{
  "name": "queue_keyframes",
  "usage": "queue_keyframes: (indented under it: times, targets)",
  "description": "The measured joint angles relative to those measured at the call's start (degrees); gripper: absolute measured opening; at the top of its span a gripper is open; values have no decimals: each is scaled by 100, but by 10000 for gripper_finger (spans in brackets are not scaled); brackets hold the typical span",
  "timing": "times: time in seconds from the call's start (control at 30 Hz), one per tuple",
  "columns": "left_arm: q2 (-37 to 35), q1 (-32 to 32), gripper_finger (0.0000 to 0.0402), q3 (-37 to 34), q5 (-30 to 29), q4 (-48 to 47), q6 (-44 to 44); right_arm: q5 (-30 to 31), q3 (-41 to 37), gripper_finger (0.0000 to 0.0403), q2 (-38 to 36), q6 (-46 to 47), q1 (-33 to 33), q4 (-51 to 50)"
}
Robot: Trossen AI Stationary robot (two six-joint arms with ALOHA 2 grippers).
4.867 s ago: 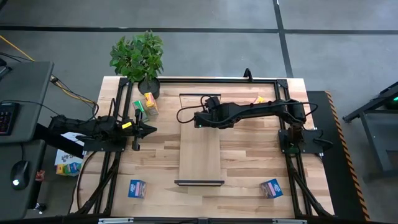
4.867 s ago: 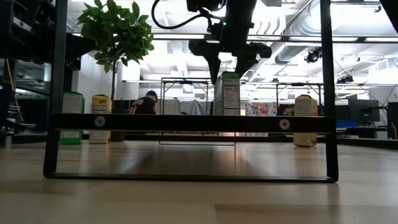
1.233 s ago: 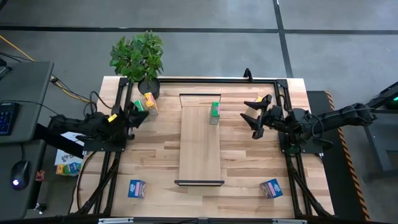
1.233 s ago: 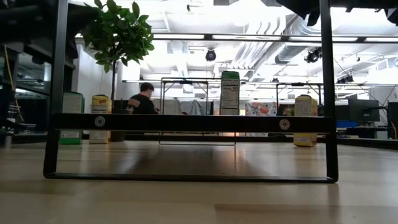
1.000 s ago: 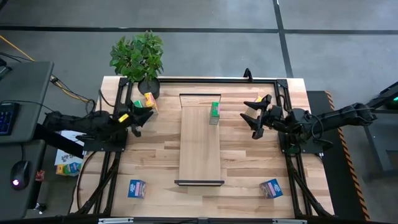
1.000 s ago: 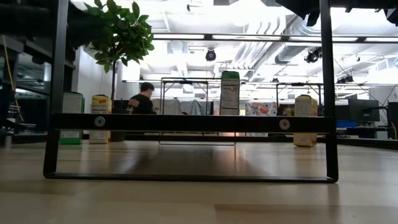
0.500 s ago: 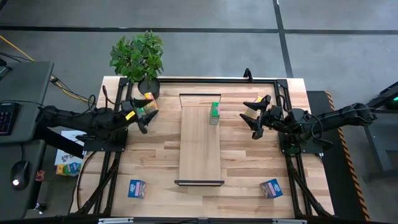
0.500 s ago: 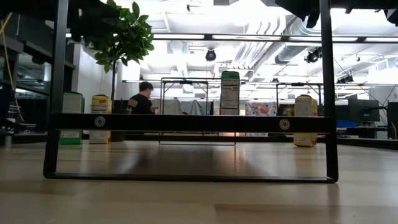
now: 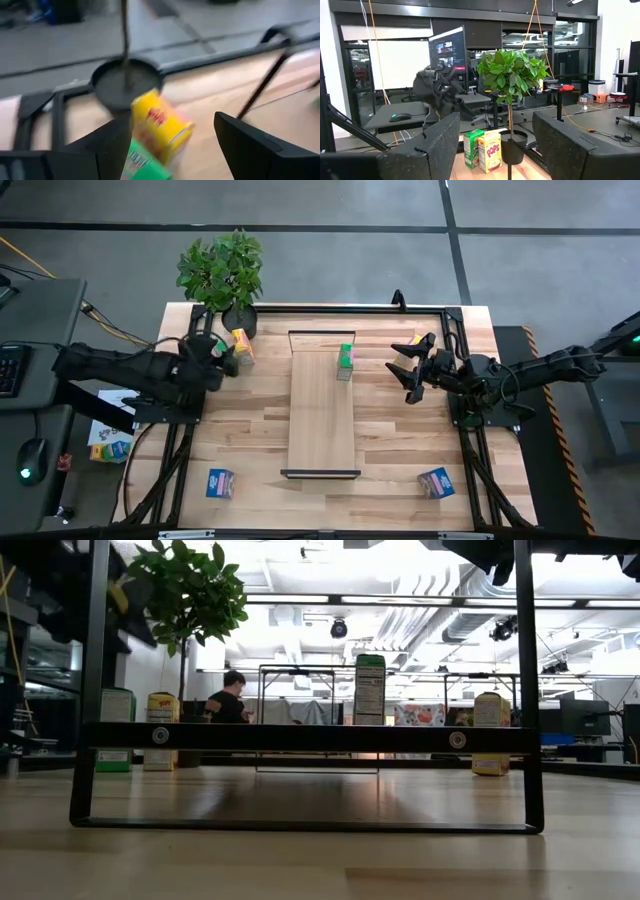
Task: Stack cereal on shelf
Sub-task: Put the green cereal box aligned with the other green cereal box on the shelf
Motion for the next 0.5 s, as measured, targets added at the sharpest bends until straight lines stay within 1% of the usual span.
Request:
queue_keyframes:
  times: [0.07, 0.27, 0.4, 0.5]
  targets:
    - [307, 107, 271, 5, 61, -205, -451, 2, 0, 241, 0, 16, 0, 1]
    - [984, 521, 271, 9, 173, -471, -1043, 2, 0, 241, 0, 16, 0, -18]
    - [1217, 856, 271, 9, 296, -953, -1540, 0, 0, 241, 14, 16, 0, -43]
    - [1312, 969, 271, 9, 433, -1284, -2015, 1, 0, 241, 26, 16, 0, -48]
